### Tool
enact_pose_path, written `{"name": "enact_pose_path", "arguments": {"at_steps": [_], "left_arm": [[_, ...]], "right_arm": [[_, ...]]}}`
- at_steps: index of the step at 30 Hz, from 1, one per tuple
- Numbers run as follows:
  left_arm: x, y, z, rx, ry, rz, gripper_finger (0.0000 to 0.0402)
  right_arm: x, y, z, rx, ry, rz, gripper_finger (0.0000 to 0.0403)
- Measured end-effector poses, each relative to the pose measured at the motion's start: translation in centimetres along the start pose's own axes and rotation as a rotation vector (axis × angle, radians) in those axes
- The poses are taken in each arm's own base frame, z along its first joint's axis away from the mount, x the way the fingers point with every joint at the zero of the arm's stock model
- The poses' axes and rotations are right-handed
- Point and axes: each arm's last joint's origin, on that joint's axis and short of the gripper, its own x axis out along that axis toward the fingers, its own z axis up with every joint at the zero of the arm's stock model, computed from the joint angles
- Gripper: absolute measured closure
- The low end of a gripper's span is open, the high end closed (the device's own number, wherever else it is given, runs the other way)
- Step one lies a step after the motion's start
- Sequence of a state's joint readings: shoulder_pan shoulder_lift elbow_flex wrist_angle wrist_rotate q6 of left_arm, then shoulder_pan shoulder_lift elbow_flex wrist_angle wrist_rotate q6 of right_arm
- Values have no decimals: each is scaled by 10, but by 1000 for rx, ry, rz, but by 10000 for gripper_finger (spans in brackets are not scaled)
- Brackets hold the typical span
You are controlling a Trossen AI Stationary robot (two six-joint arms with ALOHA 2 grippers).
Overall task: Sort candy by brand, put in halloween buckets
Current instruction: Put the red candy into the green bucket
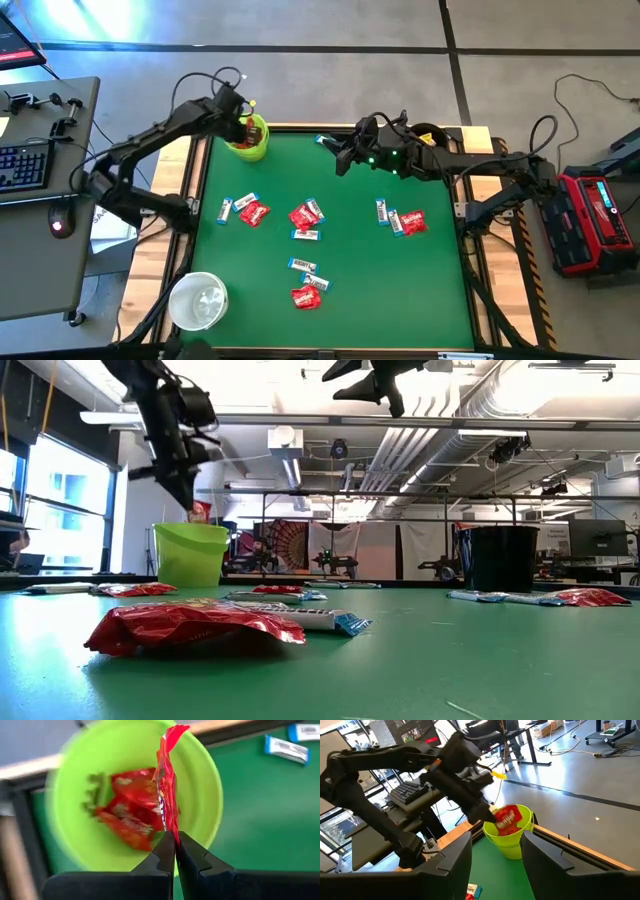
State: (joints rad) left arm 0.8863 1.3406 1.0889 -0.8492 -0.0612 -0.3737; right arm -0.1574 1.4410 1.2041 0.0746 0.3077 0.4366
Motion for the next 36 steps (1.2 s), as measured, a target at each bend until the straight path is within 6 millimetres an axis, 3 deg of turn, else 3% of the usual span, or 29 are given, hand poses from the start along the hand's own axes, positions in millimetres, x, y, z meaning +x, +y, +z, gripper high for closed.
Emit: {"name": "enact_pose_path", "arguments": {"at_steps": [7,14,19,27,36], "left_arm": [[25,-4,11,-23,32,-91,400],[25,-4,10,48,30,-93,362],[9,-3,9,67,-23,-112,319],[-37,-10,-3,157,-169,-184,274],[-83,-45,-40,442,-260,-385,270]], "right_arm": [[0,0,0,0,0,-1,247],[0,-1,-1,-4,9,-7,247],[0,-1,-3,-19,33,-8,247],[4,-15,-3,24,182,156,250],[1,-20,-16,-125,318,155,326]]}}
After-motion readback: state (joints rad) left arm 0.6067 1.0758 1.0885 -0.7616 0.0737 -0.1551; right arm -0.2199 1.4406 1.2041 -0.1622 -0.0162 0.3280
